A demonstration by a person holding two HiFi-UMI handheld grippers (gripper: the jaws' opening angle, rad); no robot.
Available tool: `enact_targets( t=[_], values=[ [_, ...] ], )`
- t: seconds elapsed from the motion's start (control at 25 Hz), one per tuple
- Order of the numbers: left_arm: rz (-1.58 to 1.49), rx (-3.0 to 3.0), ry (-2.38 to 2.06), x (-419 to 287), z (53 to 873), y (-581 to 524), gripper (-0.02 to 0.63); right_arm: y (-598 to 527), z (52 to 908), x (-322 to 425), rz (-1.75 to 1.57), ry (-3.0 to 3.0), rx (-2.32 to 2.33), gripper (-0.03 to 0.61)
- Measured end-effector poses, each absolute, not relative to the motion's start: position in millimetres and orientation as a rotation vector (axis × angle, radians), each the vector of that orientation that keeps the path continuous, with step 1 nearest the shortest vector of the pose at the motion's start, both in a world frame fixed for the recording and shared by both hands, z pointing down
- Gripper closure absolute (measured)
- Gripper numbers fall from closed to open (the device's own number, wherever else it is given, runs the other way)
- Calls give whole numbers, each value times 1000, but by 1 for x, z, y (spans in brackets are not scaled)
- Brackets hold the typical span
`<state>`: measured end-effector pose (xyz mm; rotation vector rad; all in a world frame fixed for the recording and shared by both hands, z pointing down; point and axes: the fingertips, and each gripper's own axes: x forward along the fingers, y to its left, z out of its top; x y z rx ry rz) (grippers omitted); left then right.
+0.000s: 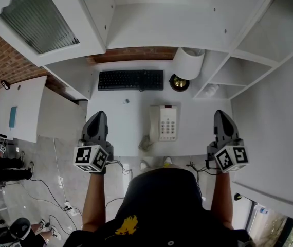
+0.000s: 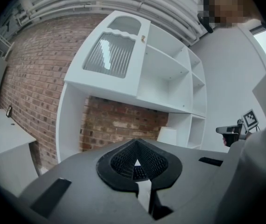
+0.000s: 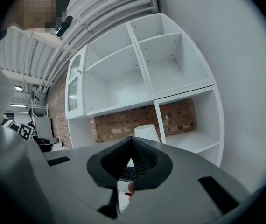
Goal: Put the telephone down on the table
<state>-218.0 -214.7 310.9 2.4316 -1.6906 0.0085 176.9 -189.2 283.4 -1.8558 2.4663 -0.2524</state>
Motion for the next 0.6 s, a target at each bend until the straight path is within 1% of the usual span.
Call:
enact_targets(
  t=[0.28, 0.44, 0.6],
  values=[
    [7, 2441, -1655, -213, 311, -216, 597, -187, 279, 179, -224, 2468, -1893, 581],
    [-17, 2463, -1600, -196, 306, -211, 597, -191, 267, 182, -204, 2480, -1889, 581],
    [24, 2509, -1564, -182, 305, -205, 597, -188, 262, 182, -185, 2472, -1880, 581]
  ],
)
